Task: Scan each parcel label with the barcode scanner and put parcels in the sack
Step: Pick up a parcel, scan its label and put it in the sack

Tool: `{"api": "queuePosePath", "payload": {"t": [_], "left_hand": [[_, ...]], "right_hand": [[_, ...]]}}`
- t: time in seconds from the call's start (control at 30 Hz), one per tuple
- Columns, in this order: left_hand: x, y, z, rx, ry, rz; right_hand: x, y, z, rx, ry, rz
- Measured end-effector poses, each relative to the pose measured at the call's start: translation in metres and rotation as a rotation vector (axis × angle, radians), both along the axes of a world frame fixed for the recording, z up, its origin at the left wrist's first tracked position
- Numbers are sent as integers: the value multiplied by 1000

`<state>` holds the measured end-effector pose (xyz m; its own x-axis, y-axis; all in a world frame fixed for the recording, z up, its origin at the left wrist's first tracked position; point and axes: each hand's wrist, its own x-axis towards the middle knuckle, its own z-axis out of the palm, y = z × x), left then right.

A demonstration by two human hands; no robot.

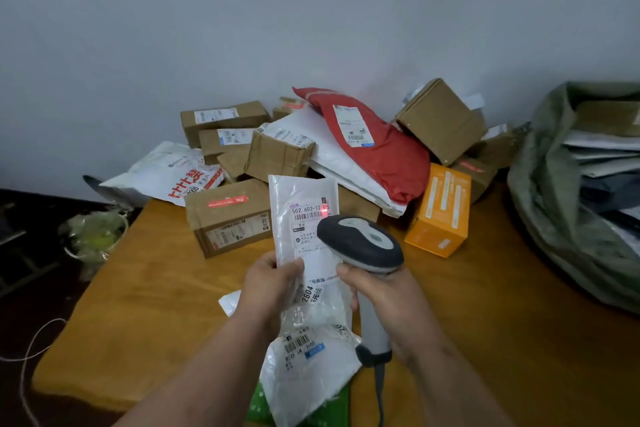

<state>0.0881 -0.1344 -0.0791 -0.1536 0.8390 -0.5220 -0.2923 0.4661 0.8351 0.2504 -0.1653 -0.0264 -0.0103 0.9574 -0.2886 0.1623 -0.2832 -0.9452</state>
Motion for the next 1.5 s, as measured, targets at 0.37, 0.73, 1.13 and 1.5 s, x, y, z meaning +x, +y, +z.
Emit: {"api": "queuePosePath", "payload": {"t": [0.37, 0.73, 1.13, 1.5], "left_hand": [[16, -23, 22, 46, 0, 42], [57, -32, 30, 31, 30, 61], [131, -19, 41, 65, 28, -63], [218, 69, 71, 88, -88, -378]], "right_hand": [[20, -20, 22, 53, -56, 61], [65, -27, 31, 84, -23, 63], [148, -26, 41, 76, -24, -118], [221, 14, 42, -104, 372, -334]]}}
